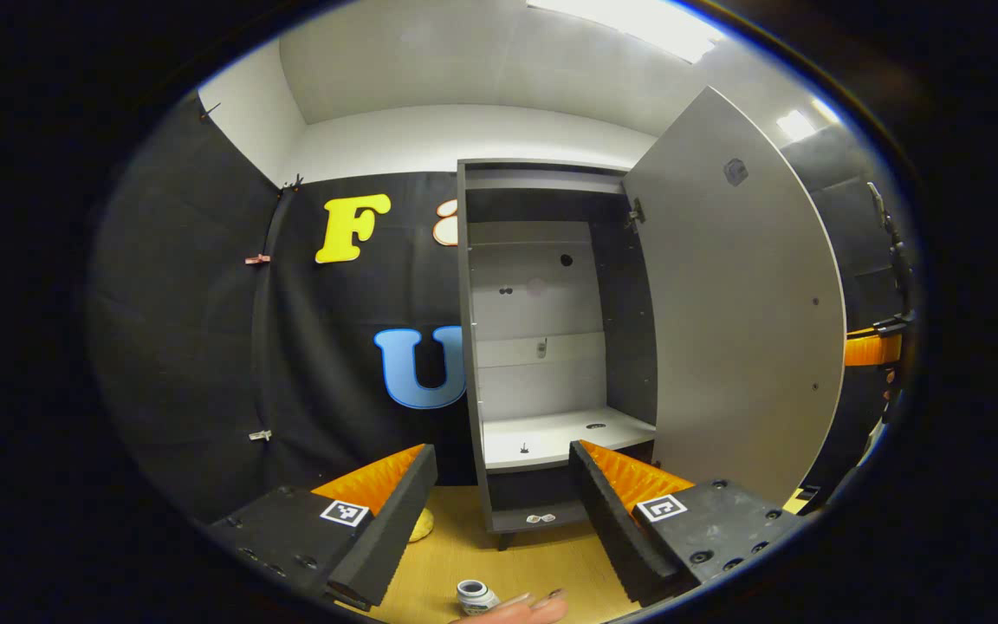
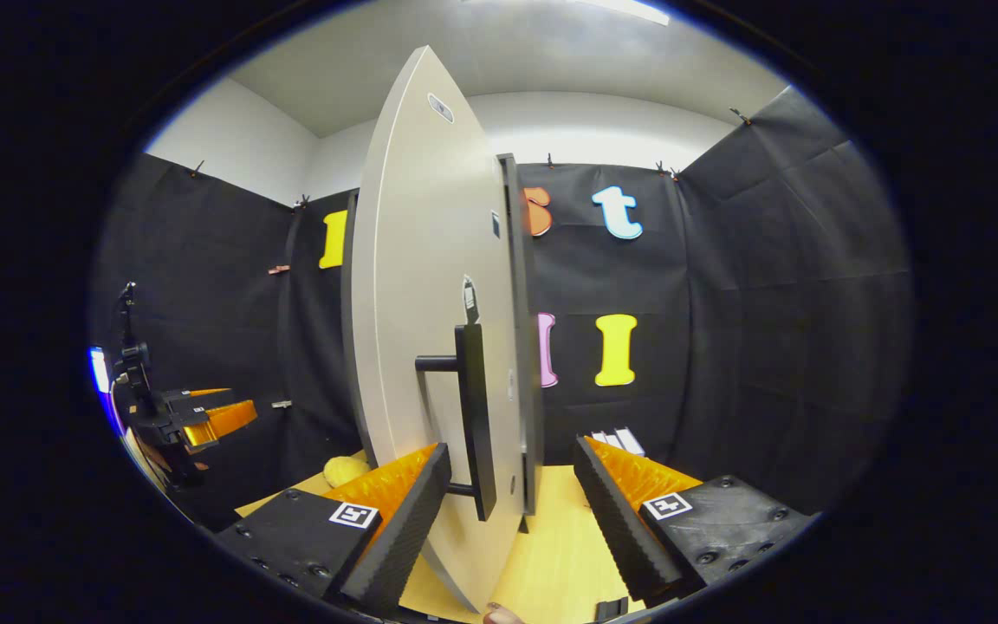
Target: Open the cabinet door with the right hand, grasp the bottle in the cabinet with the left hand and place it on the coaster, then close the cabinet door with the right hand.
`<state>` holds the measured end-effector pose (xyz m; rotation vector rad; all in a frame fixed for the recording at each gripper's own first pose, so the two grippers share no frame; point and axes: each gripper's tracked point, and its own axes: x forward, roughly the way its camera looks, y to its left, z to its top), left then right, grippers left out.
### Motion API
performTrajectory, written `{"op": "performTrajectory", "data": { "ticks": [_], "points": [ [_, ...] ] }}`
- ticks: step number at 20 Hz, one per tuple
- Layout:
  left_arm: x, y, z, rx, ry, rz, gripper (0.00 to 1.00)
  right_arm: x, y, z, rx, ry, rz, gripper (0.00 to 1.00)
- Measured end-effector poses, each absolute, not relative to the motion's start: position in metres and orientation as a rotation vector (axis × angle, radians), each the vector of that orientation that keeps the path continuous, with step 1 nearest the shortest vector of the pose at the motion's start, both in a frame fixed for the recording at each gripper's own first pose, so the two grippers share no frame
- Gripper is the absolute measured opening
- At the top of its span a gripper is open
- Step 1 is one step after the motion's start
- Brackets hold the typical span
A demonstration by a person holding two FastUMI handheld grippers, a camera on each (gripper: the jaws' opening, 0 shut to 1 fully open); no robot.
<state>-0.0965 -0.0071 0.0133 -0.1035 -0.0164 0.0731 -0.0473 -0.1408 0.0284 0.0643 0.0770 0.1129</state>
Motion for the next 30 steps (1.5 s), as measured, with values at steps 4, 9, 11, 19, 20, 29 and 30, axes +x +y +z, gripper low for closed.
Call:
{"op": "performTrajectory", "data": {
  "ticks": [4,9,11,19,20,29,30],
  "points": [
    [-0.100,0.003,0.005,-0.085,-0.010,0.070,0.96,-0.028,-0.079,0.018,0.140,0.106,0.208,0.95],
    [-0.089,0.033,-0.003,-0.038,-0.012,0.035,0.96,-0.001,-0.014,0.015,0.065,0.058,0.241,0.95],
    [-0.082,0.047,-0.004,-0.027,-0.017,0.016,0.95,0.008,0.009,0.014,0.056,0.037,0.255,0.95],
    [-0.048,0.067,-0.020,-0.059,-0.017,-0.114,0.95,0.027,0.028,0.010,-0.051,-0.042,0.070,0.97],
    [-0.044,0.065,-0.022,-0.067,-0.017,-0.131,0.95,0.027,0.027,0.005,-0.074,-0.028,0.045,0.97],
    [-0.025,0.023,-0.011,-0.121,-0.047,-0.249,0.95,0.011,0.000,-0.006,-0.059,0.010,-0.053,0.97],
    [-0.023,0.017,-0.007,-0.126,-0.050,-0.251,0.95,0.010,-0.005,-0.002,-0.064,0.002,-0.048,0.97]
  ]
}}
